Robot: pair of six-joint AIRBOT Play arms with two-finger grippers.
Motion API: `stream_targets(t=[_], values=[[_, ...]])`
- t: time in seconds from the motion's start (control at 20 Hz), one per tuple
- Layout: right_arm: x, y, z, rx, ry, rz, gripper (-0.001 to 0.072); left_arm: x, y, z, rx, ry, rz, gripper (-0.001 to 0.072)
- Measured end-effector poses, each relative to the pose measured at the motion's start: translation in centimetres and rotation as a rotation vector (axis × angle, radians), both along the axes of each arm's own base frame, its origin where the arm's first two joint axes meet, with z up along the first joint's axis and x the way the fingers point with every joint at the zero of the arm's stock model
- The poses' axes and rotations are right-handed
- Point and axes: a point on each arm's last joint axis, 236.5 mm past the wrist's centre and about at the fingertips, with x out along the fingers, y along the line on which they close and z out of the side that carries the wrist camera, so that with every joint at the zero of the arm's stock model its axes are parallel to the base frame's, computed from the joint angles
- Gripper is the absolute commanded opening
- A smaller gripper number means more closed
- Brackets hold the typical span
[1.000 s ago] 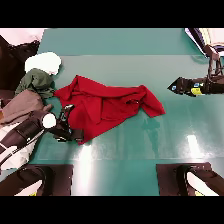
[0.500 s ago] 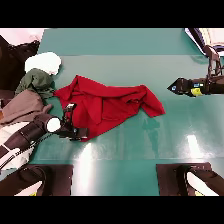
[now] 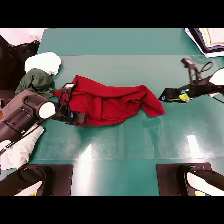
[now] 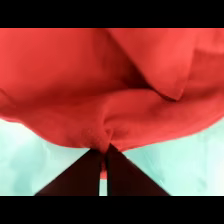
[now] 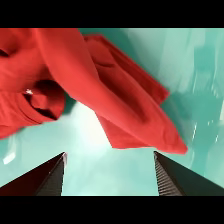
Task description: Fold the shirts.
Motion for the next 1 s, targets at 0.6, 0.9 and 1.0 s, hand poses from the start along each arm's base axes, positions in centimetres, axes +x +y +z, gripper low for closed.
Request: stream_targets(t=[0.6,0.9,1.0], values=[[0.9,2.3,-5.8,-0.018,0.095,0.077,0.0015,1.2,0.3,2.0,0.023,-0.052,-0.022,0.0028],[2.0,-0.7,0.7,-0.014,-0.099,-0.005,0.0546,4.5,-0.5,8.6,-0.006,-0.209,-0.033,0.0028],[1.7,-1.9,1.0,-0.021,-0.102,-0.019,0.0668,4.8,-0.5,9.9,-0.007,-0.232,-0.039,0.0028]])
